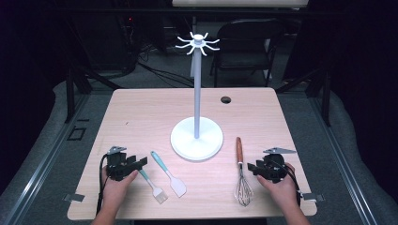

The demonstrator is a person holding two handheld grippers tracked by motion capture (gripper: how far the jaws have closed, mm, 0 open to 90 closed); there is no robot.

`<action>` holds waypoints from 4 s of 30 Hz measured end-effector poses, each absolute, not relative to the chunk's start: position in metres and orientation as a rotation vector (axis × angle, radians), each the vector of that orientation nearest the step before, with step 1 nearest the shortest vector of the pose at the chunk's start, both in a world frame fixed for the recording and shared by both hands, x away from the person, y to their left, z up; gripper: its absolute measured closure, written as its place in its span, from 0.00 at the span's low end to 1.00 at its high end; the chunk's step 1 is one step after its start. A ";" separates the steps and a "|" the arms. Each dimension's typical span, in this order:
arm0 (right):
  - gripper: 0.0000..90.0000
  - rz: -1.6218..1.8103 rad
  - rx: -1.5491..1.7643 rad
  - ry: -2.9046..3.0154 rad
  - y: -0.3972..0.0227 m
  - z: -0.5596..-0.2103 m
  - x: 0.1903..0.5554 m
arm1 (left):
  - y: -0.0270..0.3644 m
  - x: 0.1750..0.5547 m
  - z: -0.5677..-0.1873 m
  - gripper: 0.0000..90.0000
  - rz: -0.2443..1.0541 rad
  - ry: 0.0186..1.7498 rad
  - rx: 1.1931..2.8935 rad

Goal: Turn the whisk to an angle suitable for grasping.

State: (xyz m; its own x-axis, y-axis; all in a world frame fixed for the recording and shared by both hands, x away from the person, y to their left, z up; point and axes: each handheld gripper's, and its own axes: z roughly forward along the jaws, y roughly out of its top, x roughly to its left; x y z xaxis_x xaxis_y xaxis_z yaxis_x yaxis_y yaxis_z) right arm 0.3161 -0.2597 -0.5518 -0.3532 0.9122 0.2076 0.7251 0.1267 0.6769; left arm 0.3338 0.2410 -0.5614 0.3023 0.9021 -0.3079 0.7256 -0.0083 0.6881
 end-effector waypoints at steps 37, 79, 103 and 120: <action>0.80 0.963 1.780 2.290 -0.231 -0.559 0.329 | 0.239 0.333 -0.560 0.47 0.276 1.434 1.788; 0.90 0.855 1.873 2.278 -0.235 -0.559 0.334 | 0.236 0.333 -0.560 0.47 0.261 1.425 1.798; 0.90 0.960 1.779 2.214 -0.243 -0.545 0.321 | 0.226 0.327 -0.552 0.48 0.257 1.360 1.812; 0.90 1.104 1.457 2.147 -0.217 -0.517 0.302 | 0.172 0.318 -0.516 0.50 0.244 1.147 1.831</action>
